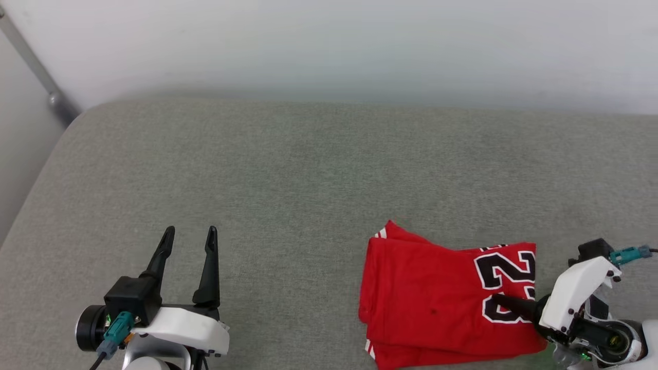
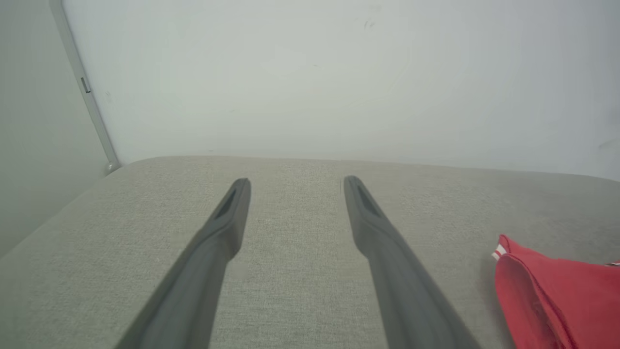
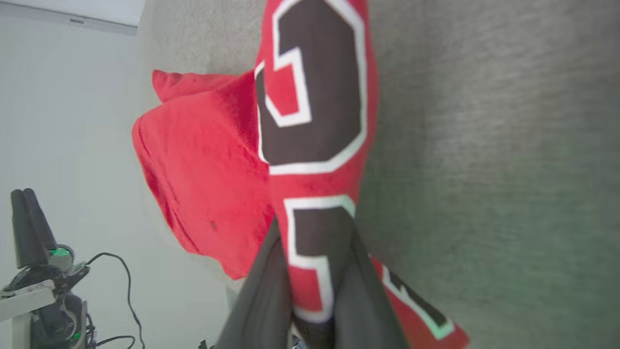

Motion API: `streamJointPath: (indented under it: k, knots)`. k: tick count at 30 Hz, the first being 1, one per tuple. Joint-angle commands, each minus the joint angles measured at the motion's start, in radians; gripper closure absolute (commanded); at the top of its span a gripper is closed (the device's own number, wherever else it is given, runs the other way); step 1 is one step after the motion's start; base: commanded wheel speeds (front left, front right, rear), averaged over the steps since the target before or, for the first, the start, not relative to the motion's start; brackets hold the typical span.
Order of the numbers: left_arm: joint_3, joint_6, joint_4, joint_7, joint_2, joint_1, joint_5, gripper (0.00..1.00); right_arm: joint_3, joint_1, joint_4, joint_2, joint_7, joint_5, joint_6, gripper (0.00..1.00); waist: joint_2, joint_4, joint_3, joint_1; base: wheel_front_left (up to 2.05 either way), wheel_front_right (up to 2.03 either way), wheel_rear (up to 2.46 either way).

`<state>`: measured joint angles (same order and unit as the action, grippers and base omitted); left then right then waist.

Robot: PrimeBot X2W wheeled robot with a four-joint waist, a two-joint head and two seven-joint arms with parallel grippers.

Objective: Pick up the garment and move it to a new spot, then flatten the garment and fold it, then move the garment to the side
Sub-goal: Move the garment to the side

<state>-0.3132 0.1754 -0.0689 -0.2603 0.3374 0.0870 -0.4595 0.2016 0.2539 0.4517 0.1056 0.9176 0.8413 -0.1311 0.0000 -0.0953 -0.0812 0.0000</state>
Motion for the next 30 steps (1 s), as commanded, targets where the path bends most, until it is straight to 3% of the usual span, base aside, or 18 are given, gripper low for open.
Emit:
streamJointPath:
  k: [1,8,18,24,30]
  knots:
    - [0.000,-0.003,0.000,-0.007,0.001,-0.012,0.009,0.00,-0.024,-0.009,-0.013,0.021,-0.020,-0.046,0.001,1.00,0.0000,0.042,0.023,0.0000,0.00,0.00,0.00]
    - [-0.006,-0.006,0.025,-0.005,0.015,-0.010,0.018,0.00,-0.151,0.062,-0.041,0.103,-0.084,-0.303,0.001,1.00,0.0000,0.211,0.010,0.0000,0.00,0.00,0.00]
    - [-0.018,-0.023,0.119,0.047,0.070,0.107,0.066,0.00,-0.189,0.255,0.027,0.159,-0.119,-0.421,0.001,1.00,0.0000,0.453,-0.214,0.0000,0.00,0.00,0.00]
    - [-0.027,-0.048,0.219,0.130,0.131,0.236,0.113,0.00,-0.112,0.395,0.103,0.219,-0.188,-0.483,0.001,1.00,0.0000,0.504,-0.388,0.0000,0.00,0.00,0.00]
    - [-0.054,-0.072,0.322,0.206,0.149,0.367,0.150,0.00,0.033,0.532,0.181,0.261,-0.295,-0.540,0.001,1.00,0.0000,0.495,-0.518,0.0000,0.00,0.00,0.00]
